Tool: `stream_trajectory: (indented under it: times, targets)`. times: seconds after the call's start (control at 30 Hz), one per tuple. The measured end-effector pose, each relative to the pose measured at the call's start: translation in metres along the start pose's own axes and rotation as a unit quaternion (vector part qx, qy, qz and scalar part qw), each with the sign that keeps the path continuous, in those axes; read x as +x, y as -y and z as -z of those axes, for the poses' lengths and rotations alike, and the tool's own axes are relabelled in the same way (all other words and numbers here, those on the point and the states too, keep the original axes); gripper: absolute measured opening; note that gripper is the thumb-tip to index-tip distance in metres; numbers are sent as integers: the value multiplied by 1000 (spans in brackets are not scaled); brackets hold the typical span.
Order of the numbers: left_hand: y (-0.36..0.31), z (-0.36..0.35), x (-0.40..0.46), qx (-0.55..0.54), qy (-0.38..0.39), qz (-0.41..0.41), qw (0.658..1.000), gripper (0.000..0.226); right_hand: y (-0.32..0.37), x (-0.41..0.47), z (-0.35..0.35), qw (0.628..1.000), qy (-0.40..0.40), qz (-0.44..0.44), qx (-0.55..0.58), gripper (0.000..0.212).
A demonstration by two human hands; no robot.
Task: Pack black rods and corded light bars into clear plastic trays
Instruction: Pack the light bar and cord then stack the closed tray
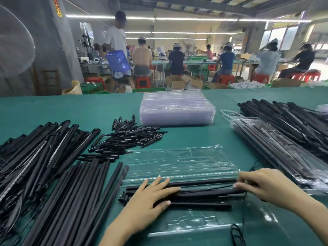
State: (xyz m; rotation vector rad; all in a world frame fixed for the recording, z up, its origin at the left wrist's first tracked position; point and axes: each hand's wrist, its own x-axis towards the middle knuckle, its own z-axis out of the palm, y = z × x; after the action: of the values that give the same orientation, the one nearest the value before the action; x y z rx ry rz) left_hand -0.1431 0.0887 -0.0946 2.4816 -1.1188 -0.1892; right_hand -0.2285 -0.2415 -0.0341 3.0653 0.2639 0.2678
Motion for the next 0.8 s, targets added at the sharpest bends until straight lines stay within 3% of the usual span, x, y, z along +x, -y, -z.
stream_trajectory:
  times: [0.2, 0.33, 0.5, 0.6, 0.67, 0.73, 0.8]
  targets:
    - [5, -2, -3, 54, -9, -12, 998, 49, -26, -12, 14, 999, -36, 12, 22, 41]
    - [6, 0, -9, 49, -28, -5, 998, 49, -52, -33, 23, 995, -59, -39, 64, 42]
    - [9, -2, -6, 57, -32, -2, 998, 44, -64, -49, 13, 988, -126, -24, 83, 32]
    - [12, -3, -6, 67, -29, -2, 997, 45, -54, -50, 18, 992, -118, 3, 46, 33]
    - [13, -3, -6, 66, -28, -3, 997, 44, -50, -48, 20, 988, -153, 5, -2, 35]
    - [13, -3, -5, 54, -26, -1, 998, 42, -42, -43, 24, 983, -169, -30, -59, 38]
    - [11, -1, -4, 44, -21, 2, 999, 41, -34, -37, 20, 982, -122, -104, -104, 37]
